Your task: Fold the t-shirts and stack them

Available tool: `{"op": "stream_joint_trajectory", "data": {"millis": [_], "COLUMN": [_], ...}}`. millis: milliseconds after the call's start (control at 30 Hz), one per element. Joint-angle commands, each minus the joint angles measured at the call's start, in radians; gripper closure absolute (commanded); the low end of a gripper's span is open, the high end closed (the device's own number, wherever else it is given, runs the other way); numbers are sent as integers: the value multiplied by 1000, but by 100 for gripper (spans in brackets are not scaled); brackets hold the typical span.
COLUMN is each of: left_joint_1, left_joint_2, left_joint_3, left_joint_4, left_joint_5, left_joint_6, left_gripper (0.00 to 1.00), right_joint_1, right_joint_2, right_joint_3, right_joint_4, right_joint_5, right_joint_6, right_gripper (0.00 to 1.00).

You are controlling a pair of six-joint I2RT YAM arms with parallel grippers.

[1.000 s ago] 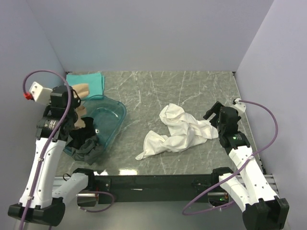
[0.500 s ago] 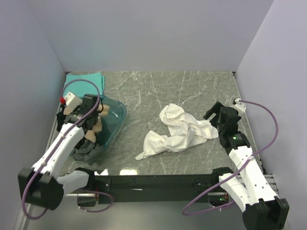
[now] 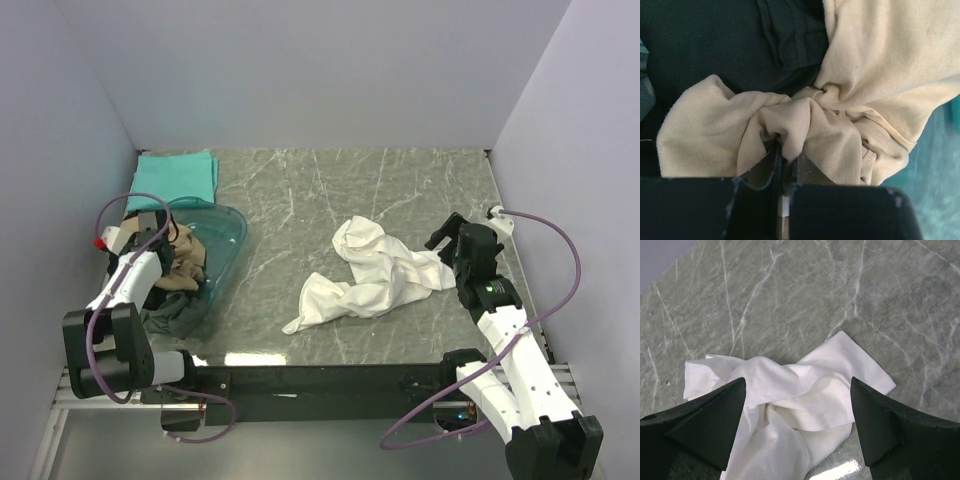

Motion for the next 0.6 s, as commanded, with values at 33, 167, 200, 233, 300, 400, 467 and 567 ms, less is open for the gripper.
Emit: {"op": "stream_joint_trajectory", "data": {"millis": [33, 167, 200, 233, 300, 400, 467, 567], "left_joint_1": [81, 162, 171, 179, 205, 242, 266, 279], "left_joint_2": [4, -7, -7, -7, 1, 12, 13, 19], "left_joint_3": [-25, -2, 6, 21, 40, 66, 70, 106], "left_joint_4": [-40, -83, -96, -103, -131, -159, -145, -165], "left_joint_5": [-100, -144, -163, -173, -195, -206, -194, -174], "left_joint_6": [-45, -106, -123, -129, -160, -200, -202, -211], "left_gripper": [99, 99, 99, 99, 99, 99, 99, 99], "right_joint_1": [-3, -3, -2, -3, -3, -2, -3, -3], "right_joint_2": [-11, -13, -13, -13, -13, -14, -14, -13], "right_joint_3": [12, 12, 12, 13, 12, 10, 16, 16], "right_joint_4": [6, 6, 5, 3, 5, 5, -1, -1], "right_joint_5": [32, 33, 35, 39, 39, 41, 44, 39], "right_joint_6": [-9, -11, -11, -11, -12, -14, -14, -16], "right_gripper": [9, 9, 9, 9, 9, 9, 9, 9]}}
